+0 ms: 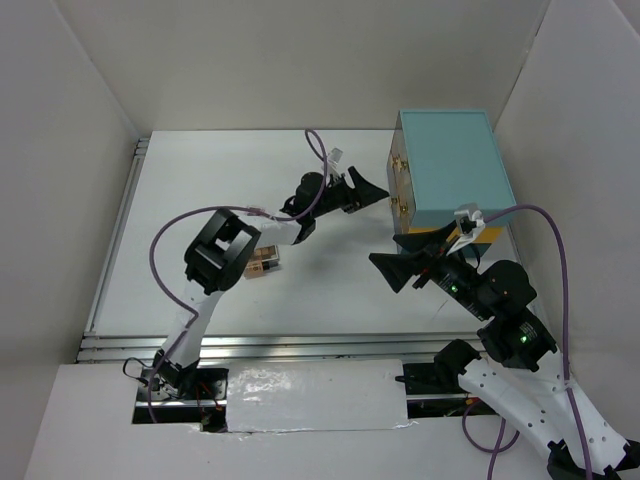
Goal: Organize the makeup
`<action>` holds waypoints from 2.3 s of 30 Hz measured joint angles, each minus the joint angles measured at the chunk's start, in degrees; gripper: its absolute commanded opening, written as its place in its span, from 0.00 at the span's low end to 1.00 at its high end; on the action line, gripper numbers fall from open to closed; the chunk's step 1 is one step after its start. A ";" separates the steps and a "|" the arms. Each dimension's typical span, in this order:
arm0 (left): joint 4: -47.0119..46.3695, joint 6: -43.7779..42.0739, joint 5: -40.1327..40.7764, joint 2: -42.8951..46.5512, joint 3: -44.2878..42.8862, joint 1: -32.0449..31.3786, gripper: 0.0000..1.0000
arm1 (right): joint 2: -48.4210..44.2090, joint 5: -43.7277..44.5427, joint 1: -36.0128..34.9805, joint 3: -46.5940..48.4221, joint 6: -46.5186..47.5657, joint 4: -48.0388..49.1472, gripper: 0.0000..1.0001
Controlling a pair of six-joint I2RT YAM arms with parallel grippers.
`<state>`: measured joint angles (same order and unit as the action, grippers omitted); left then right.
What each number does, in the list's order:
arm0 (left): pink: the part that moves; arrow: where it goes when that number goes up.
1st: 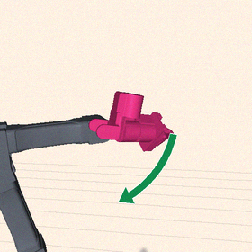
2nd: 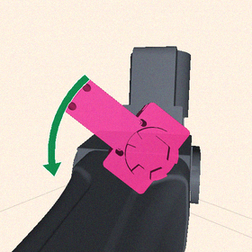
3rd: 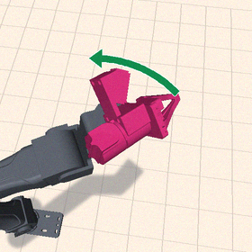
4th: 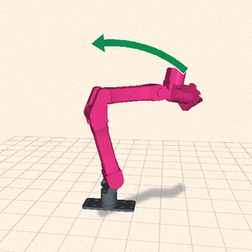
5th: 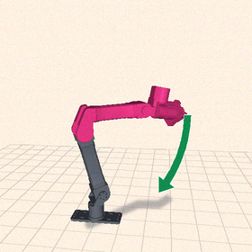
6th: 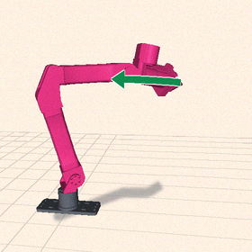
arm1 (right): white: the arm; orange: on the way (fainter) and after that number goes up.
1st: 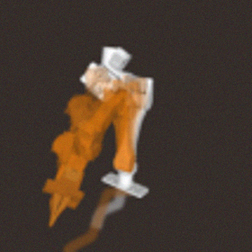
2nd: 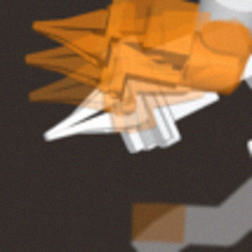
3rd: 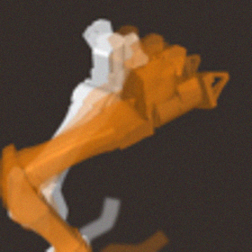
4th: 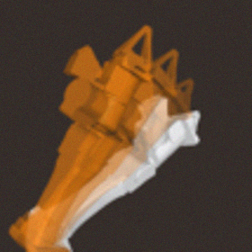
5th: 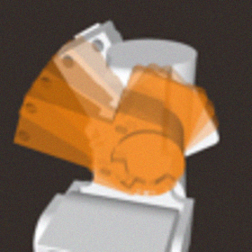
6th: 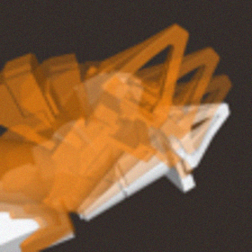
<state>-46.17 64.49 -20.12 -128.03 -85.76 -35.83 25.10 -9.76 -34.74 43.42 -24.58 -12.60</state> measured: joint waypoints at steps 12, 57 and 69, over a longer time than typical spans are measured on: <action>-4.76 9.29 -8.17 -10.99 -7.72 -1.44 0.79 | -0.02 -0.13 0.00 -0.02 0.00 0.00 0.99; -11.74 10.10 -9.22 -0.74 10.99 5.29 0.43 | 0.26 -1.51 0.00 -0.02 -0.02 0.20 0.98; -2.29 -0.24 -3.41 9.03 18.58 7.63 0.99 | 0.52 -1.70 0.00 -0.02 0.00 0.22 0.99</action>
<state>-48.47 64.25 -23.53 -119.00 -67.18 -28.21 25.63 -11.46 -34.74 43.40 -24.58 -12.38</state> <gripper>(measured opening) 0.992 0.985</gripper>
